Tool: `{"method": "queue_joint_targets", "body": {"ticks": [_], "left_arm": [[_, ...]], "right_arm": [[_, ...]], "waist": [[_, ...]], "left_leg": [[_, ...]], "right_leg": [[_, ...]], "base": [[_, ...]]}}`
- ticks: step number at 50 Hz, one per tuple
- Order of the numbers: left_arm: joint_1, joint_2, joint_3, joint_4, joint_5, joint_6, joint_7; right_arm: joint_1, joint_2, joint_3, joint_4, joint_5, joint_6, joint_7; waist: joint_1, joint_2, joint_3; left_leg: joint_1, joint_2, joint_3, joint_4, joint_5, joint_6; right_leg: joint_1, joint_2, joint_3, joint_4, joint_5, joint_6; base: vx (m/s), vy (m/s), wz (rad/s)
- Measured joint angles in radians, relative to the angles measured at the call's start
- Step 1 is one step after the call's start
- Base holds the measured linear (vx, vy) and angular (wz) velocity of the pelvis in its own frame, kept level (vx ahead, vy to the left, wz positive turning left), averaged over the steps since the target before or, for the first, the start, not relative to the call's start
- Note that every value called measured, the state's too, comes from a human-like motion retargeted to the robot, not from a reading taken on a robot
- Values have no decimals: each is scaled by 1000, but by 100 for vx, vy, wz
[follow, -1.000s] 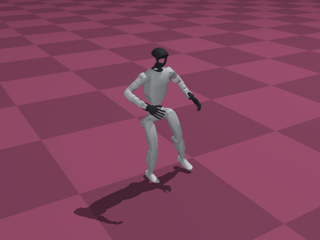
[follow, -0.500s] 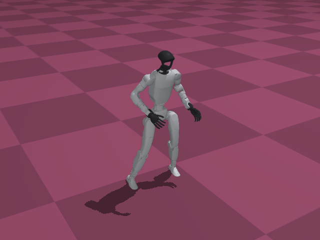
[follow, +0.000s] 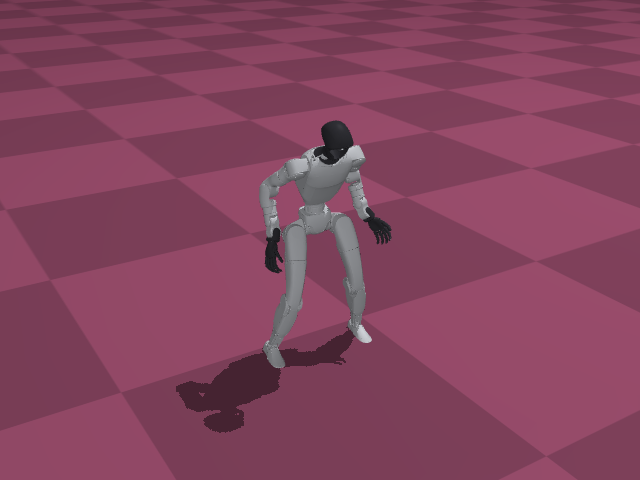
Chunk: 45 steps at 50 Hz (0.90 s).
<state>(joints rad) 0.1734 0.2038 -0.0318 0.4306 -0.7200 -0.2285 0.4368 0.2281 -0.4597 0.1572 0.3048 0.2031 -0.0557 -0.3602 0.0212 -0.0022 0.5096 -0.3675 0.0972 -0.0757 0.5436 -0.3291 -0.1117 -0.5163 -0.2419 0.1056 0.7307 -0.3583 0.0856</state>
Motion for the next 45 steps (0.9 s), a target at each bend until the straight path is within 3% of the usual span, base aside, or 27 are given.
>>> {"method": "queue_joint_targets", "body": {"ticks": [3, 6, 8, 10, 12, 13, 15, 17, 18, 19, 20, 22, 25, 30, 32, 33, 35, 37, 38, 40, 42, 45], "left_arm": [[-62, -1, -74, -32, 90, 13, 35], [-114, 57, -148, -54, 185, 36, 31], [-138, 133, -175, -80, 233, 53, 2], [-115, 209, -174, -129, 249, 45, -11], [-105, 264, -157, -162, 175, 23, 27], [-85, 277, -154, -181, 155, 5, 43], [-59, 291, -168, -206, 142, -18, 48], [-39, 298, -205, -225, 167, -14, -10], [-42, 309, -223, -232, 186, -9, -55], [-48, 322, -236, -232, 220, -3, -113], [-55, 337, -247, -228, 261, 4, -177], [9, 326, -276, -249, 195, 17, -196], [38, 302, -277, -228, 157, -1, -231], [99, 226, -255, -174, 153, -31, -211], [99, 226, -253, -178, 192, -24, -199], [89, 234, -252, -186, 222, -21, -197], [64, 274, -251, -197, 289, -13, -203], [11, 328, -253, -141, 349, 12, -198], [-17, 343, -252, -87, 369, 31, -190], [-86, 323, -249, 70, 400, 77, -174], [-141, 268, -245, 201, 398, 97, -130], [-180, 206, -217, 261, 340, 63, -51]], "right_arm": [[-110, -12, 75, 88, 42, 9, -62], [-208, -32, 143, 137, 33, -9, -113], [-223, -61, 186, 76, 78, -43, -74], [-161, -59, 171, -23, 157, -97, -26], [-71, -50, 137, -99, 229, -119, 22], [6, -45, 101, -133, 227, -130, 21], [168, -53, 32, -165, 198, -130, 27], [313, -62, -26, -135, 171, -106, 75], [357, -57, -46, -105, 168, -87, 113], [385, -48, -65, -66, 171, -75, 149], [404, -36, -83, -23, 176, -66, 185], [463, -57, -90, 57, 180, -51, 142], [423, -71, -82, 143, 212, -50, 128], [301, -137, -81, 203, 140, -39, 133], [237, -144, -75, 206, 101, -32, 116], [193, -140, -68, 208, 91, -28, 104], [94, -115, -53, 220, 89, -26, 74], [-51, -58, -13, 269, 121, -33, -11], [-127, -22, 17, 297, 132, -33, -75], [-259, 46, 101, 313, 135, -23, -178], [-297, 76, 156, 241, 126, -38, -207], [-273, 16, 169, 57, -89, -46, -199]], "waist": [[5, 37, -1], [23, 33, -23], [62, 1, -62], [81, -59, -118], [76, -140, -214], [46, -172, -239], [-23, -220, -288], [-72, -253, -336], [-77, -257, -341], [-64, -242, -343], [-44, -219, -342], [-30, -182, -431], [20, -93, -431], [49, 115, -404], [45, 148, -387], [35, 141, -371], [5, 108, -322], [-10, 97, -251], [-11, 89, -210], [-12, 68, -136], [-16, 42, -102], [-35, 13, -93]], "left_leg": [[-184, 36, -29, 306, -119, 14], [-241, 64, -32, 467, -166, -11], [-192, 105, -12, 417, -146, -17], [-80, 144, 20, 256, -42, -29], [49, 166, 53, -68, 232, 32], [134, 157, 45, -224, 387, 35], [248, 104, -8, -426, 573, 30], [270, 1, -45, -410, 547, 24], [270, -29, -35, -366, 512, 9], [259, -21, 0, -287, 458, -21], [243, 7, 48, -191, 394, -59], [258, -81, 113, -278, 488, -17], [283, -112, 114, -353, 518, -31], [312, -119, -98, -512, 499, -131], [286, -143, -85, -455, 414, -103], [256, -164, -30, -359, 278, -50], [144, -187, 39, -33, -65, 78], [-26, -130, 26, 391, -265, 124], [-87, -89, 21, 545, -295, 104], [-141, -24, 17, 701, -303, 86], [-121, -13, -1, 671, -282, 114], [-67, -41, -45, 509, -195, 126]], "right_leg": [[-162, 16, -7, 256, -100, -31], [-253, 24, -8, 472, -155, -19], [-251, 60, -12, 492, -178, -33], [-173, 87, -41, 412, -165, -32], [-66, 138, -74, 162, -56, -42], [43, 141, -116, 15, 30, -28], [266, 157, -180, -321, 300, 29], [409, 170, -136, -585, 638, 125], [447, 193, -79, -658, 752, 164], [455, 239, -53, -660, 781, 176], [448, 295, -41, -626, 768, 176], [433, 200, -40, -647, 733, 172], [388, 143, -111, -553, 688, 144], [363, 69, -163, -495, 587, 124], [363, -18, -211, -505, 577, 126], [364, -77, -209, -518, 598, 137], [365, -167, -105, -491, 544, 157], [315, -130, 0, -273, 222, 131], [283, -96, 19, -151, 68, 109], [223, -39, 37, 27, -95, 30], [187, -15, 32, 102, -92, -21], [208, -29, -22, 43, -7, -7]], "base": [[-5, -35, -11], [18, -46, -10], [31, -69, -56], [47, -85, -49], [53, -98, -6], [62, -98, 80], [60, -95, 138], [42, -97, 121], [31, -111, 43], [28, -123, -19], [24, -94, -38], [16, -51, -38], [14, -62, -77], [19, -71, -59], [16, -74, 10], [9, -77, 56], [-1, -82, 79], [-8, -88, 31], [-7, -84, -28], [-4, -72, -55], [3, -49, -14], [10, -33, 45]]}}
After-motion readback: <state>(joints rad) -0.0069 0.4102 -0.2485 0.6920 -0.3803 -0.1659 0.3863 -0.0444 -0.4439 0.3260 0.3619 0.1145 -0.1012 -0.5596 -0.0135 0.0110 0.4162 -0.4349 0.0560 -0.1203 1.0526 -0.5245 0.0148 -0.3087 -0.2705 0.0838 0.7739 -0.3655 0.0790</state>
